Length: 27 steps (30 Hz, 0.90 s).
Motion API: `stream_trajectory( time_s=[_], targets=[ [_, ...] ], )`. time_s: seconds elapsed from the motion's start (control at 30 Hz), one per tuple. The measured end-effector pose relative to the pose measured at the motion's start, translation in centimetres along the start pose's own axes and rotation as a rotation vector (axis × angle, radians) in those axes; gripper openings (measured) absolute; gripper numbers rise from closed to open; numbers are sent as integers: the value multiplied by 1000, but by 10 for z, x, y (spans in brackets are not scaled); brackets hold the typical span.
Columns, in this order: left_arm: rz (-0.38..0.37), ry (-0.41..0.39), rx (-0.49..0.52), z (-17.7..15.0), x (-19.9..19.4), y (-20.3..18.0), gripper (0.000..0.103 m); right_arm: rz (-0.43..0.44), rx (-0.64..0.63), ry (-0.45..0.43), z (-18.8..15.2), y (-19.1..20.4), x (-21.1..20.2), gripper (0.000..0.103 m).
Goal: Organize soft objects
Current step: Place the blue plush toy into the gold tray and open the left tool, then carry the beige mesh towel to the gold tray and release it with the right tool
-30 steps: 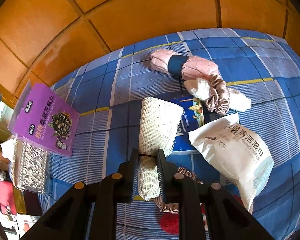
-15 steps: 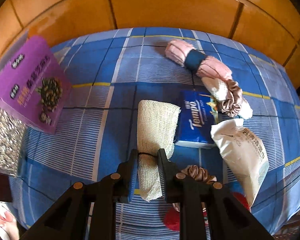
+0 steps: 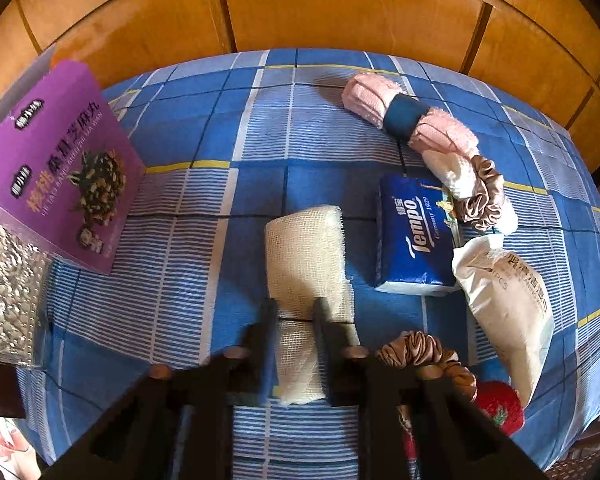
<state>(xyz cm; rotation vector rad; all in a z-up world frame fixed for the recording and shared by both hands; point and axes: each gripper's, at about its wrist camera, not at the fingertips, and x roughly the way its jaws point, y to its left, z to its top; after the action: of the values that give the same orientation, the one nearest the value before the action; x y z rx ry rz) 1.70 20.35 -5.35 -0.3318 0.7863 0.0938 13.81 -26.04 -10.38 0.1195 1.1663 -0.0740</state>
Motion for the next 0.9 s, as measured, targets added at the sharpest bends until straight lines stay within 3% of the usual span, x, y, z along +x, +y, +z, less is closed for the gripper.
stream_trajectory(
  time_s=[0.2,0.27,0.3,0.33,0.4,0.47,0.57,0.6,0.63,0.8,0.9],
  targets=[
    [-30,14,1,-2,-1,-1,74,66,59,-19,8,-10,-19,0],
    [-38,16,1,-3,-1,-2,74,133,79,-17,11,-12,-22,2],
    [-41,18,4,-3,-1,-2,74,159,88,-14,12,-14,-23,17],
    [-45,19,4,-3,-1,-3,74,151,96,-7,14,-15,-22,42],
    [-50,19,1,-4,-2,-3,75,143,104,12,16,-15,-17,50],
    [-51,16,5,-4,-4,-4,75,156,97,44,18,-13,-9,50],
    [-52,10,6,-3,-6,-4,75,83,46,97,18,-3,10,50],
    [-52,10,7,-3,-7,-3,75,35,18,98,18,1,14,48],
    [-51,10,8,-4,-7,-3,75,-13,-1,94,18,5,16,33],
    [-41,14,15,-6,-7,-2,76,-48,-34,62,25,15,1,22],
    [-43,16,21,-6,-7,-2,76,-51,-36,19,35,15,-19,21]
  ],
)
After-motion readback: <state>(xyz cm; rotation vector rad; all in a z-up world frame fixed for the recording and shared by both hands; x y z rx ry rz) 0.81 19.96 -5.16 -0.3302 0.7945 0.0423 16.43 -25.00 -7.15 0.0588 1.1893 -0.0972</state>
